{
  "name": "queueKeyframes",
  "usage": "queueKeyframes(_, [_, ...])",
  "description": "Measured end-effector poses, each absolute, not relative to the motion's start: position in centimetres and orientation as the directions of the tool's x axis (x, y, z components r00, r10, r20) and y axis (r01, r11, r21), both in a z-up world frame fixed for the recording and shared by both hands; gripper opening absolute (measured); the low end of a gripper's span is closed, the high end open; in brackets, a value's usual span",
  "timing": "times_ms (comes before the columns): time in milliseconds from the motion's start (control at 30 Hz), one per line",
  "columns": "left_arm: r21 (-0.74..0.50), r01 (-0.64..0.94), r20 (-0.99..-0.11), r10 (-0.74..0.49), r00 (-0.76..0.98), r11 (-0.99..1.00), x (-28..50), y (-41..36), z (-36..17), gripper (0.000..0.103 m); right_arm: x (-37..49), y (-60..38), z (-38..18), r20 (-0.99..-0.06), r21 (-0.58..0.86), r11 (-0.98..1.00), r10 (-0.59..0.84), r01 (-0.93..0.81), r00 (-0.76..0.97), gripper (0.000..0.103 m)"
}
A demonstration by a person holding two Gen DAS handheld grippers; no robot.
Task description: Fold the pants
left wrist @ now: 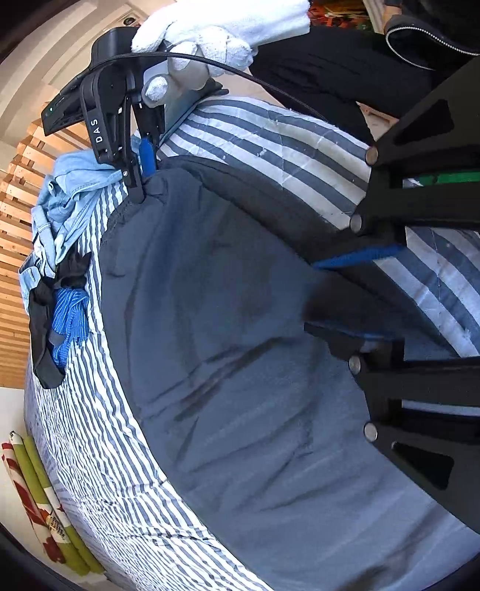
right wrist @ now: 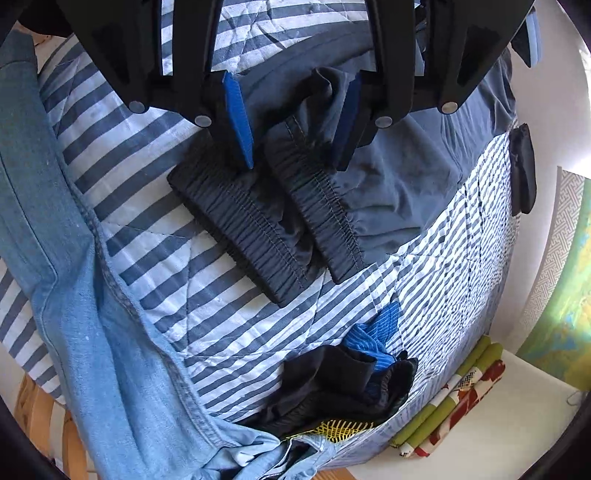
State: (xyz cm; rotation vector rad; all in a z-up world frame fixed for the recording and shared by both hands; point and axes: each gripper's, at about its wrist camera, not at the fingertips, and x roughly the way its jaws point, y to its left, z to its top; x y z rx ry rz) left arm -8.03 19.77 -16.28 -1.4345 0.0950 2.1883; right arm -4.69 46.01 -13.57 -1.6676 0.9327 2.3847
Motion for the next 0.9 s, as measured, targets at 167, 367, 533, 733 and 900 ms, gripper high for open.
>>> queueKeyframes(167, [-0.189, -0.469, -0.859, 0.377, -0.346, -0.863, -7.9, 19.7, -15.3, 0.002, -4.7, 44.4, -11.7, -0.888, 0.338, -0.884, -0.186, -0.323, -0.42, 0.02])
queueKeyframes(367, [-0.263, -0.513, -0.816, 0.472, -0.333, -0.817, -7.0, 20.3, -13.5, 0.002, -3.7, 44.0, -6.8, -0.863, 0.132, -0.963, 0.005, -0.235, -0.504, 0.016])
queueKeyframes(533, [-0.203, -0.546, -0.865, 0.41, -0.289, -0.813, -6.8, 22.9, -16.4, 0.003, -3.0, 45.3, -7.9, -0.885, 0.048, -0.97, 0.07, -0.24, -0.46, 0.016])
queueKeyframes(733, [-0.214, -0.558, -0.867, 0.419, -0.269, -0.801, -6.7, 23.1, -16.4, 0.018, -3.8, 46.3, -11.5, -0.926, 0.074, -0.977, 0.007, -0.201, -0.378, 0.023])
queueKeyframes(900, [-0.287, -0.54, -0.844, 0.476, -0.247, -0.791, -5.5, 21.7, -15.3, 0.046, -3.0, 46.7, -7.5, -0.853, 0.096, -0.972, 0.031, -0.216, -0.521, 0.024])
